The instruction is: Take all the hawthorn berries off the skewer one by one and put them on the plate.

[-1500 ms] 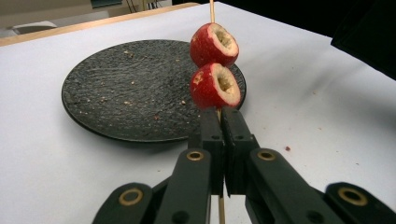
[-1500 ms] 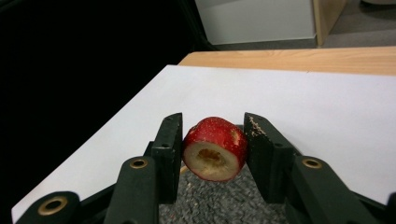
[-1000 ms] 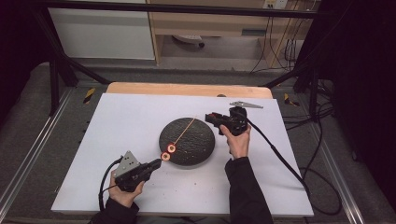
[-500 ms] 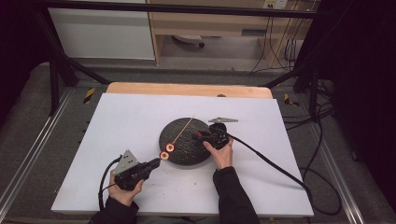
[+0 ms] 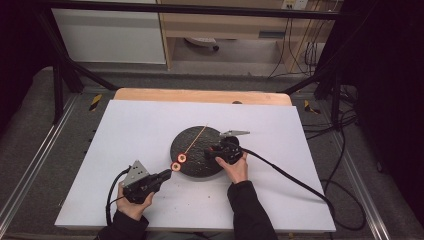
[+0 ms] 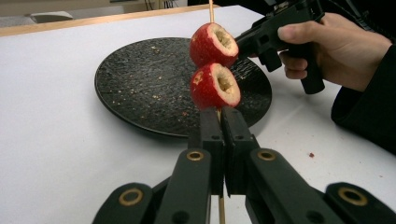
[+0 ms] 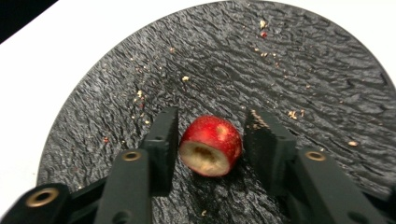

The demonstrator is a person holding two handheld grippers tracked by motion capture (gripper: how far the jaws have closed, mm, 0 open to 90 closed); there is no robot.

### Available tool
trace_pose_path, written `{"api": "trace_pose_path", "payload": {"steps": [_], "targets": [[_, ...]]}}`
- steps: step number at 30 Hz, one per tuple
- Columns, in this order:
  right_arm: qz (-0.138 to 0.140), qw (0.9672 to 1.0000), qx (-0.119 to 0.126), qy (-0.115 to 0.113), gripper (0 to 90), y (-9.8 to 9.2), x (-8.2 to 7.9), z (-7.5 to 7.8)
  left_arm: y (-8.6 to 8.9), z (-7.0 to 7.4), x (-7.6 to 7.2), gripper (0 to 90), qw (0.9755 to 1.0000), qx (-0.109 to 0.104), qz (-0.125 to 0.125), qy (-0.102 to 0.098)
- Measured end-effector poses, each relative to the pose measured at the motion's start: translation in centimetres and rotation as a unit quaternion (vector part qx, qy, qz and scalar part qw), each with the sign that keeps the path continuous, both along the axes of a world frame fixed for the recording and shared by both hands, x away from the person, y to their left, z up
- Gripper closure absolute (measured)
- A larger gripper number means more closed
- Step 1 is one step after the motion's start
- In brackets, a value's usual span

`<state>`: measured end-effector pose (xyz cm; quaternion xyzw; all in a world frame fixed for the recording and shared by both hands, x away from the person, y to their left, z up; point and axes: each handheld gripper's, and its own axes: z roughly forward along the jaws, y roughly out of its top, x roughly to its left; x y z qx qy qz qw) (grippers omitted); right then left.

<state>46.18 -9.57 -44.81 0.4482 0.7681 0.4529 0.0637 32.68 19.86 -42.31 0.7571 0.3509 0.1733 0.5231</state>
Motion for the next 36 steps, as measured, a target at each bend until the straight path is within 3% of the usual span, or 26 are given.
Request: {"api": "trace_pose_path", "payload": {"steps": [6, 7, 9, 13, 21, 36], "targets": [[0.001, 0.9994, 0.024, -0.026, 38.3, -0.7, -1.0, 2.5, -0.1, 0.0, 0.0, 88.0, 1.0000, 0.000, 0.000, -0.001], [0.003, 0.9987, 0.038, -0.034, 28.1, -1.0, -1.5, 3.4, -0.1, 0.0, -0.1, 88.1, 1.0000, 0.001, 0.000, -0.001], [0.006, 0.9981, 0.049, -0.038, 20.0, -1.2, -2.1, 4.3, -0.1, 0.0, -0.1, 88.1, 1.0000, 0.002, 0.000, -0.001], [0.010, 0.9966, 0.072, -0.038, 12.6, -1.3, -3.4, 5.3, -0.4, 0.0, -0.1, 88.0, 1.0000, 0.006, -0.001, -0.002], [0.026, 0.9936, 0.107, -0.028, 11.4, -0.5, -4.9, 5.3, -0.8, -0.1, -0.1, 88.0, 1.0000, 0.007, -0.002, -0.002], [0.038, 0.9918, 0.120, -0.022, 11.2, 1.5, -5.9, 4.6, -1.9, -0.2, -0.2, 88.1, 0.9998, 0.016, -0.009, -0.004]]}}
